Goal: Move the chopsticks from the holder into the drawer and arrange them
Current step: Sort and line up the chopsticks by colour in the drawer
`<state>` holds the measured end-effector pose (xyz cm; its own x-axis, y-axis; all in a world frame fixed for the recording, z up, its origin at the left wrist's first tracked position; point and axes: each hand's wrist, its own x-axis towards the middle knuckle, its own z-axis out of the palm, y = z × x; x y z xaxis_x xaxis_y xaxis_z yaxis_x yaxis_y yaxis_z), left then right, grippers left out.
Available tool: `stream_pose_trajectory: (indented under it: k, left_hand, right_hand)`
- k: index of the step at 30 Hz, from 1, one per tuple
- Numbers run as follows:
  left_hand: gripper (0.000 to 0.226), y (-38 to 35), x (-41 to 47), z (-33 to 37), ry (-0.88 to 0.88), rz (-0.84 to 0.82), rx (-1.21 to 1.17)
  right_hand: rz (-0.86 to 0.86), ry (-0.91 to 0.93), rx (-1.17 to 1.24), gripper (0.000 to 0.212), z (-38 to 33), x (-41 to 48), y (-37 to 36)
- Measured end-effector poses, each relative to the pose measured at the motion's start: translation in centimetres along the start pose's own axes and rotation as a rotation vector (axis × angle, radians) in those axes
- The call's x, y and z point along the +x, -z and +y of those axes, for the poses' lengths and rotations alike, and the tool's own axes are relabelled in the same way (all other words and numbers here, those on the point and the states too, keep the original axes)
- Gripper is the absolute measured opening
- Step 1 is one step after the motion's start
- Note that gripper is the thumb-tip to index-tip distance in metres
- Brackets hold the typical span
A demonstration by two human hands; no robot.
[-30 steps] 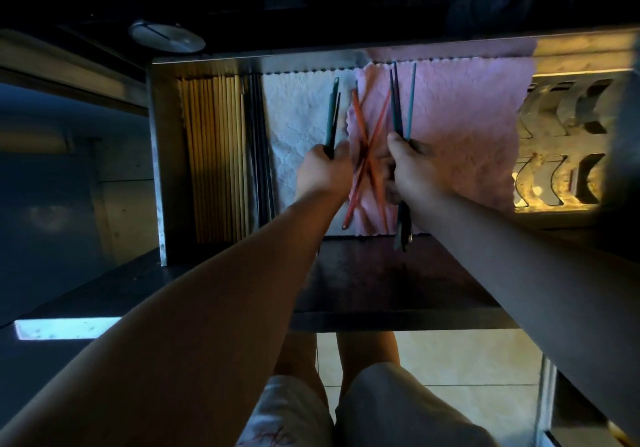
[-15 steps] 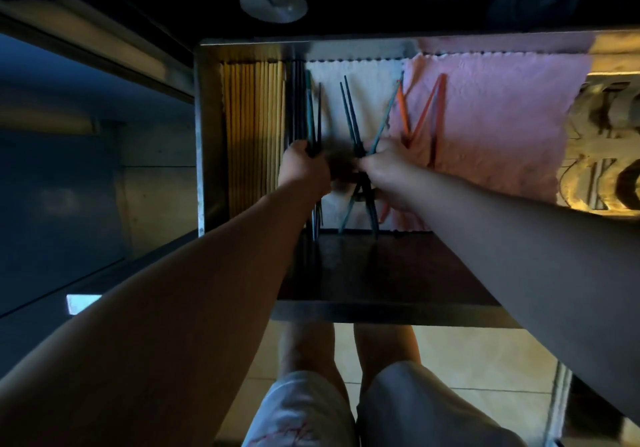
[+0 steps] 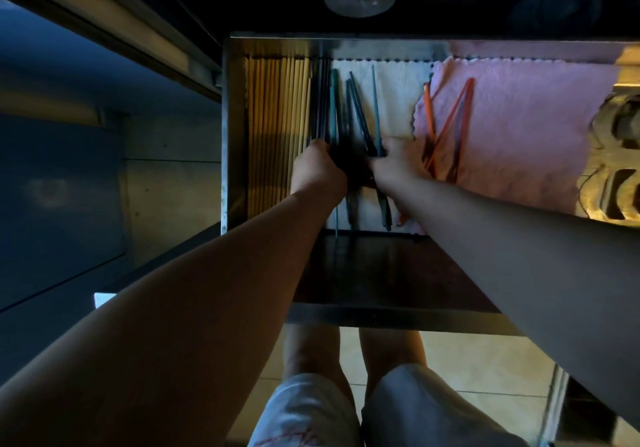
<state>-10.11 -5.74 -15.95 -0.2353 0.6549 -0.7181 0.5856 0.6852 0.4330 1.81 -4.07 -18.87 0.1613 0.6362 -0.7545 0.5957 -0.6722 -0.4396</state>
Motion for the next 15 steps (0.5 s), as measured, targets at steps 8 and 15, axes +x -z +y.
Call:
stream_pose_trajectory:
  k: [8,15]
  left_hand:
    - [0.040,1.0,-0.8,0.8,-0.095,0.047,0.246]
    - [0.094,0.1,-0.8,-0.7,-0.386,-0.152,0.758]
  right_hand:
    - [0.140,0.030,0.048,0.029,0.2,0.2,-0.4]
    - [0.200,-0.035,0.010,0.027,0.4,0.2,0.0]
